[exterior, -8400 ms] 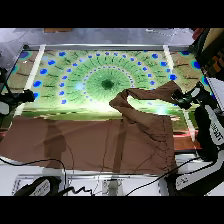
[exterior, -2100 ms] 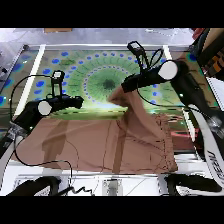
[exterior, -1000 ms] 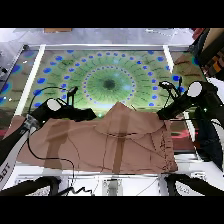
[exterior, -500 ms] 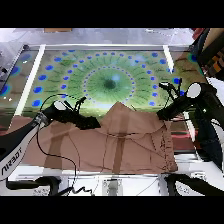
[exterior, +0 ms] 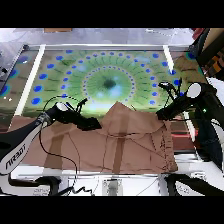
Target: Fold the clothes and pants, and hang the long-sleeved shirts on hangers.
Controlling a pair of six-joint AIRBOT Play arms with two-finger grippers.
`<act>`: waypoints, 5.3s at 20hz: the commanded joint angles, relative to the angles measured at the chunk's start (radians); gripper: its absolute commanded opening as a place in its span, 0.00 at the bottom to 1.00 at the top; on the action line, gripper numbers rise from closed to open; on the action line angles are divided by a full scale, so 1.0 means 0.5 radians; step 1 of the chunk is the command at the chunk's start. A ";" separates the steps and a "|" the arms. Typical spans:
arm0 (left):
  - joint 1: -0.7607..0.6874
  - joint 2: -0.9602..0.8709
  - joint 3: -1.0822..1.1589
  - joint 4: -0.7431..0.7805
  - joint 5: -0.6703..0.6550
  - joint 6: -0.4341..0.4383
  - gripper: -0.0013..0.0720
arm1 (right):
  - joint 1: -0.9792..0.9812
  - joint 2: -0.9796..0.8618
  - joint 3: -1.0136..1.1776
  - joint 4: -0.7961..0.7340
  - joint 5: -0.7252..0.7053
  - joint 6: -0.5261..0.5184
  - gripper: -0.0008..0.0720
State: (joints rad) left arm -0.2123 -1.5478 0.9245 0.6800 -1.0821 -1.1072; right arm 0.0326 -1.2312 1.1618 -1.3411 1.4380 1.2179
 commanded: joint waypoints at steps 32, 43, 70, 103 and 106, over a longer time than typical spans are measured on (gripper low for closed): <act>1.055 0.257 0.858 -0.022 0.032 0.496 0.04 | -0.099 -0.057 -0.002 -0.057 -1.579 0.137 0.58; 1.303 0.671 0.858 -0.021 0.989 0.661 0.04 | -0.868 -0.215 -0.011 -0.044 -0.573 0.190 0.57; 1.305 0.677 0.851 1.348 0.717 0.658 0.04 | -1.061 -0.716 -0.312 0.909 -0.509 -0.359 0.78; 1.534 0.282 0.443 1.492 0.366 0.203 0.03 | -1.225 -0.652 -0.076 1.048 -0.812 -0.671 0.04; 1.600 0.217 0.443 1.498 0.558 0.203 0.03 | -1.223 -0.652 -0.076 1.048 -0.814 -0.672 0.04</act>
State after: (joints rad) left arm 0.5461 -1.4067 1.1667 1.4101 -0.8356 -1.0138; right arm -0.5781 -1.5581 1.1236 -0.8040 1.0325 0.8764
